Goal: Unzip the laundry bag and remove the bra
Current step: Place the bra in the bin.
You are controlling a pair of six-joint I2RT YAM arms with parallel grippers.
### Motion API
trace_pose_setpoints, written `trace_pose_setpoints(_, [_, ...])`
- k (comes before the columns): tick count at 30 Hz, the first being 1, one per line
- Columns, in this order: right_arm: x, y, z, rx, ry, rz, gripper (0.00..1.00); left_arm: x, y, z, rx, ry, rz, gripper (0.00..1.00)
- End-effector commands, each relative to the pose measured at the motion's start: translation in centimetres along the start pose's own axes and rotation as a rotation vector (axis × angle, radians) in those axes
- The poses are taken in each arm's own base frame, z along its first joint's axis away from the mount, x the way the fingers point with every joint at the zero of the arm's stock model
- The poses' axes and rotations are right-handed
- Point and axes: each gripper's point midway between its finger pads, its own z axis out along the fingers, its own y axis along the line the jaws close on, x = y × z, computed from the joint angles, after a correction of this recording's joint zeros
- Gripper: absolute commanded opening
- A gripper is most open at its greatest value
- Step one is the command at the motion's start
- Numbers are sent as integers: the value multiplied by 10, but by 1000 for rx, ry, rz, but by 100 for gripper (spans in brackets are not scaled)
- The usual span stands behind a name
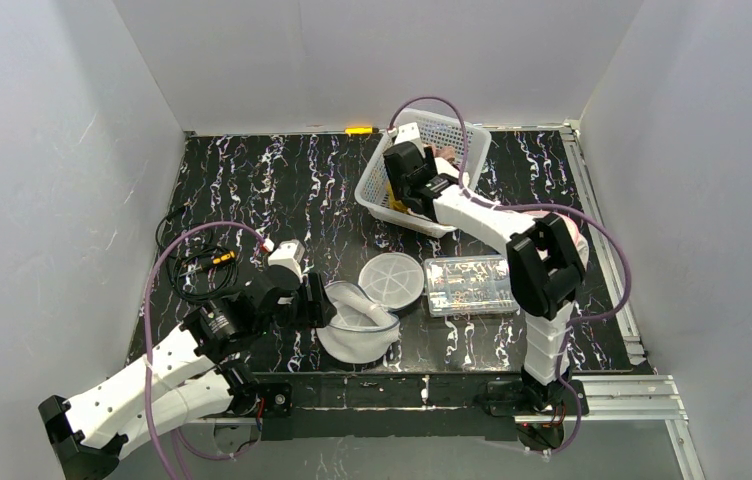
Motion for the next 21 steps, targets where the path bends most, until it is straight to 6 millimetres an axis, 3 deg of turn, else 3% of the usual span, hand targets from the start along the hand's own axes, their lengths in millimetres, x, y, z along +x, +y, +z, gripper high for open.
trace_pose_setpoints(1, [-50,-7,-40,-57,-120,112,69,5,5,3,-16,9,-6,62])
trace_pose_setpoints(8, [-68,-6,-73,-186,-176,162,77,3,5,3,-12,-3,1,62])
trace_pose_setpoints(10, [-70,-7,-76,-246,-187,196,72,1,3,2,-9,-6,8,62])
trace_pose_setpoints(14, [-68,-14,-73,-376,-201,338,36,-3,1,0,-8,-13,17,61])
trace_pose_setpoints(16, [-68,-17,-67,-445,-204,406,31,-4,3,-1,-10,-21,17,60])
trace_pose_setpoints(21, [-57,-1,-50,-649,-159,513,34,-4,6,-1,-2,-56,1,60])
